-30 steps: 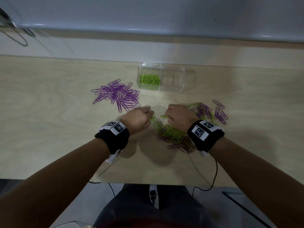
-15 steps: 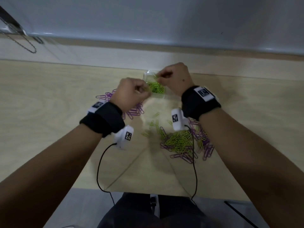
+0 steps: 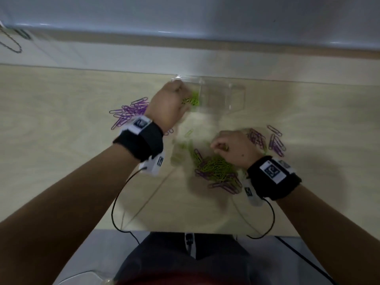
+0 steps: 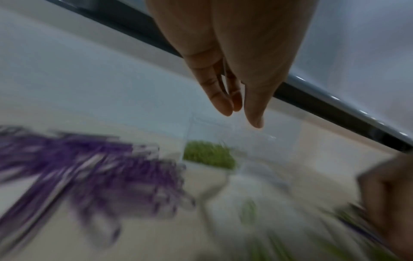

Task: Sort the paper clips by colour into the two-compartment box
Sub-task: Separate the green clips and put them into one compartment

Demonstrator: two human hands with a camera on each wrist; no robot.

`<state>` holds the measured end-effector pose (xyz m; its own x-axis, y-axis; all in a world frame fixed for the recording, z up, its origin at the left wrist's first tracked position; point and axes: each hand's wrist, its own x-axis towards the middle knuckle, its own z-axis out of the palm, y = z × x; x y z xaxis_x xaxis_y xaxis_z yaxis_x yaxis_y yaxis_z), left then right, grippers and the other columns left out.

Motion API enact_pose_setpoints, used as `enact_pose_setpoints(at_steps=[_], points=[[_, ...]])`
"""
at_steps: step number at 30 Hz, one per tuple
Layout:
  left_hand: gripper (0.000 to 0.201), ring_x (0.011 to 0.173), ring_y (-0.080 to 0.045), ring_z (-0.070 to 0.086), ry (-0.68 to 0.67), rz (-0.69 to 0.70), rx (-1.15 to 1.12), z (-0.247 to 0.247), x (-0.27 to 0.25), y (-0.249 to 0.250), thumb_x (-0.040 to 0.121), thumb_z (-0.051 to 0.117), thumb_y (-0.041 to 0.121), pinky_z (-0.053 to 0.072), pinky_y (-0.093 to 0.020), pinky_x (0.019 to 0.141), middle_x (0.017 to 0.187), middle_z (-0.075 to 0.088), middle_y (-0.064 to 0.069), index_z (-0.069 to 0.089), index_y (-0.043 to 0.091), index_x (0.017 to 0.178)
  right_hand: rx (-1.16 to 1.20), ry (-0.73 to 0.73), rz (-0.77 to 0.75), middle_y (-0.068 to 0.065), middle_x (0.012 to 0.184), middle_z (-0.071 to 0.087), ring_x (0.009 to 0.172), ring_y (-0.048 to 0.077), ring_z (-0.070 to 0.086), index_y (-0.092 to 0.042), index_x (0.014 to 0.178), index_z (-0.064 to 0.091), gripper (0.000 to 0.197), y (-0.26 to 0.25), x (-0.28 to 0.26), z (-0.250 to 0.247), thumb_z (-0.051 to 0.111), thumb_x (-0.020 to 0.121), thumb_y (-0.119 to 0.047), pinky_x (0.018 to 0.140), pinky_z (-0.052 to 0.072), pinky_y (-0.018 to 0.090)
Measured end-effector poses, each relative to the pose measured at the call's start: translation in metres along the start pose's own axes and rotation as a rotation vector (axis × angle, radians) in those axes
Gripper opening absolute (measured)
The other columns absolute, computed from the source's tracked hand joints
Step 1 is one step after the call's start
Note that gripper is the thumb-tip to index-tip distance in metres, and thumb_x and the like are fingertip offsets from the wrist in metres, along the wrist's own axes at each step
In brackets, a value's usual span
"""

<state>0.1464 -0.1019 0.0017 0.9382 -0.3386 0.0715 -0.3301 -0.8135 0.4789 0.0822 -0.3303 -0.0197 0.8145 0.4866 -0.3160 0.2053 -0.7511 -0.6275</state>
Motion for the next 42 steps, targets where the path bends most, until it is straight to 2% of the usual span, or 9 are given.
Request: enact_pose_setpoints(at_steps=[4, 9, 15, 19, 26, 31, 35, 38, 42], points=[[0.023, 0.096, -0.029, 0.052, -0.273, 0.146, -0.046, 0.036, -0.07, 0.007, 0.079, 0.068, 0.021, 0.05, -0.04, 0.081, 0.108, 0.059, -0.01, 0.068, 0.015, 0.102, -0.089, -0.11, -0.031, 0.002, 0.102, 0.058, 0.094, 0.019, 0.052, -0.017, 0.104, 0.068, 0.019, -0.004, -0.015, 0.025, 0.065, 0.087, -0.023, 0.08, 0.046, 0.038], [0.027, 0.097, -0.023, 0.044, -0.248, 0.163, -0.14, 0.064, -0.103, 0.004, 0.077, 0.057, 0.036, 0.052, -0.038, 0.073, 0.107, 0.058, -0.006, 0.069, 0.02, 0.094, -0.102, -0.039, -0.057, 0.006, 0.097, 0.056, 0.091, 0.023, 0.048, -0.011, 0.098, 0.069, 0.017, -0.006, -0.019, 0.041, 0.068, 0.084, -0.02, 0.075, 0.039, 0.032], [0.024, 0.091, -0.02, 0.044, -0.15, 0.17, -0.144, 0.062, -0.107, -0.006, 0.078, 0.061, 0.035, 0.041, -0.03, 0.078, 0.098, 0.061, -0.004, 0.072, 0.014, 0.076, -0.015, -0.066, 0.033, -0.001, 0.088, 0.055, 0.084, 0.017, 0.047, -0.013, 0.078, 0.058, 0.012, 0.0, -0.024, 0.035, 0.07, 0.081, -0.016, 0.074, 0.04, 0.031], [0.014, 0.091, -0.022, 0.042, -0.122, 0.127, -0.166, 0.062, -0.099, 0.005, 0.083, 0.063, 0.024, 0.036, -0.029, 0.079, 0.103, 0.061, -0.004, 0.068, 0.013, 0.09, 0.232, 0.061, 0.115, -0.002, 0.077, 0.063, 0.072, 0.009, 0.057, -0.014, 0.074, 0.062, 0.013, -0.001, -0.025, 0.018, 0.074, 0.077, -0.011, 0.067, 0.044, 0.013], [0.018, 0.09, -0.033, 0.047, -0.375, 0.136, 0.051, 0.068, -0.067, 0.021, 0.073, 0.068, 0.006, 0.047, -0.045, 0.072, 0.103, 0.057, -0.01, 0.06, 0.011, 0.089, 0.293, 0.183, 0.176, -0.009, 0.067, 0.06, 0.058, -0.003, 0.052, -0.01, 0.077, 0.066, 0.016, -0.008, -0.005, -0.006, 0.078, 0.068, -0.002, 0.056, 0.039, 0.003], [0.011, 0.096, -0.028, 0.042, -0.479, 0.156, 0.101, 0.065, -0.067, 0.016, 0.081, 0.065, 0.014, 0.044, -0.042, 0.073, 0.105, 0.05, -0.007, 0.056, 0.014, 0.088, 0.24, 0.086, 0.19, -0.001, 0.069, 0.064, 0.062, 0.008, 0.055, -0.01, 0.077, 0.069, 0.019, -0.012, 0.009, -0.017, 0.083, 0.065, -0.005, 0.059, 0.045, 0.012], [0.013, 0.086, -0.019, 0.036, -0.449, 0.155, -0.057, 0.063, -0.075, 0.011, 0.082, 0.067, 0.014, 0.043, -0.047, 0.077, 0.096, 0.05, -0.004, 0.054, 0.015, 0.081, 0.185, 0.018, 0.22, -0.007, 0.067, 0.065, 0.059, 0.001, 0.055, -0.012, 0.071, 0.07, 0.015, -0.006, 0.0, -0.016, 0.084, 0.065, -0.01, 0.054, 0.04, 0.005], [0.013, 0.089, -0.022, 0.041, -0.421, 0.097, -0.182, 0.055, -0.082, 0.01, 0.082, 0.068, 0.022, 0.041, -0.043, 0.083, 0.096, 0.049, -0.001, 0.057, 0.014, 0.081, 0.2, 0.173, 0.243, -0.005, 0.069, 0.064, 0.06, 0.001, 0.054, -0.013, 0.075, 0.071, 0.009, -0.002, 0.001, -0.017, 0.079, 0.071, -0.009, 0.058, 0.04, 0.011], [0.013, 0.1, -0.025, 0.042, -0.284, 0.009, -0.296, 0.052, -0.081, 0.021, 0.086, 0.063, 0.014, 0.029, -0.025, 0.086, 0.095, 0.062, -0.015, 0.063, 0.002, 0.083, 0.191, 0.339, 0.265, 0.003, 0.089, 0.066, 0.076, 0.011, 0.058, -0.01, 0.094, 0.07, 0.015, -0.005, 0.023, -0.015, 0.07, 0.08, -0.004, 0.069, 0.044, 0.016]])
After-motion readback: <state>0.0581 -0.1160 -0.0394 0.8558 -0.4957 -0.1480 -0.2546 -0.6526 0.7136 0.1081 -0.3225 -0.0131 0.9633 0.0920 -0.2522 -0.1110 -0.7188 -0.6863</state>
